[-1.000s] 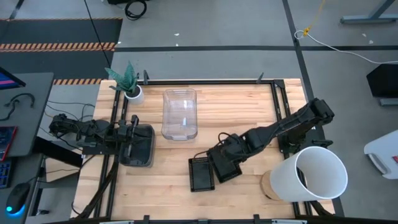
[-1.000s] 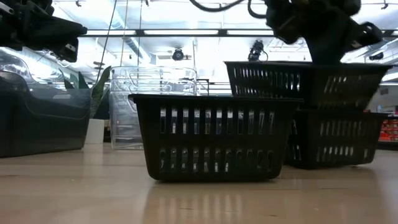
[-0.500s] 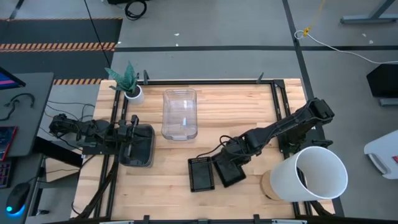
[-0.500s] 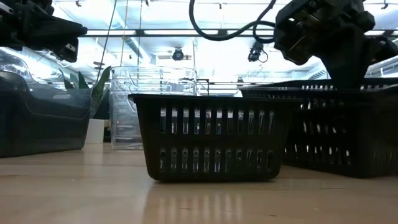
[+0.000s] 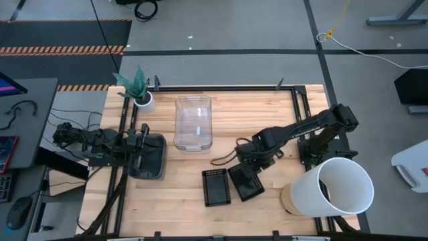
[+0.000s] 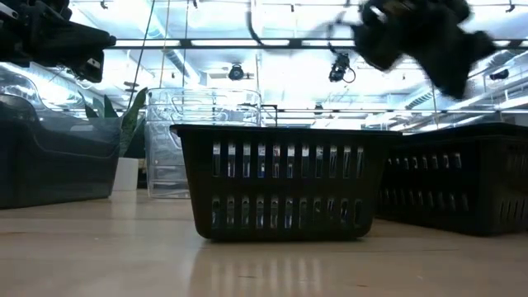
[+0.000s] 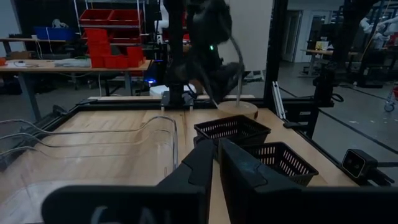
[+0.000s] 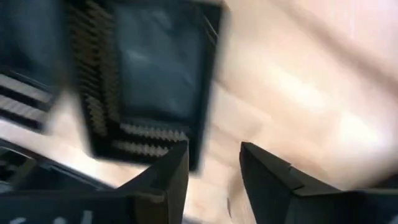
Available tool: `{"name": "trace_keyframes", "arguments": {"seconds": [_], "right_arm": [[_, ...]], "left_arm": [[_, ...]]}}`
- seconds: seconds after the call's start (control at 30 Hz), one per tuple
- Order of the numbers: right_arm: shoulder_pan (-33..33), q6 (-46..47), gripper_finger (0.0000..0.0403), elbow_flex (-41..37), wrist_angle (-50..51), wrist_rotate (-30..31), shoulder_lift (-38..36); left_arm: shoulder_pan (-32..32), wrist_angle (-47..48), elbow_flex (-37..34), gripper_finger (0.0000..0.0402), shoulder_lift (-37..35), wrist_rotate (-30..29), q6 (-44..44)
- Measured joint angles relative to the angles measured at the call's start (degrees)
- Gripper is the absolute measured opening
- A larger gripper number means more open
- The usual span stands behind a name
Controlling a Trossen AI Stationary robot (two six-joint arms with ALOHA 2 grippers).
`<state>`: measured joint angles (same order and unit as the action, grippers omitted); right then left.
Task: Stack baskets by color
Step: Stack the left black basket on the right stacked black baskets
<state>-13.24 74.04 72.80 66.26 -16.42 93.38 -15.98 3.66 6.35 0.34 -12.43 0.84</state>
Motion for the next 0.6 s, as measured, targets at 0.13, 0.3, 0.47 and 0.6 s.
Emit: {"name": "trace_keyframes", "arguments": {"seconds": [0.13,0.3,0.47,0.6], "right_arm": [[-0.3,-6.3,0.0150,3.6,-7.2,9.1,-0.1],[-2.2,-19.5,0.0149,3.9,-22.4,17.9,3.0],[-2.5,-29.6,0.0149,7.0,-28.3,21.7,10.2],[-2.5,-39.9,0.0148,15.1,-23.5,25.0,17.3]], "left_arm": [[0.0,0.0,0.0,0.0029,0.0,0.0,0.0],[0.0,0.0,0.0,0.0026,0.0,0.0,0.0],[0.0,0.0,0.0,0.0033,0.0,0.0,0.0],[0.0,0.0,0.0,0.0035,0.0,0.0,0.0]]}}
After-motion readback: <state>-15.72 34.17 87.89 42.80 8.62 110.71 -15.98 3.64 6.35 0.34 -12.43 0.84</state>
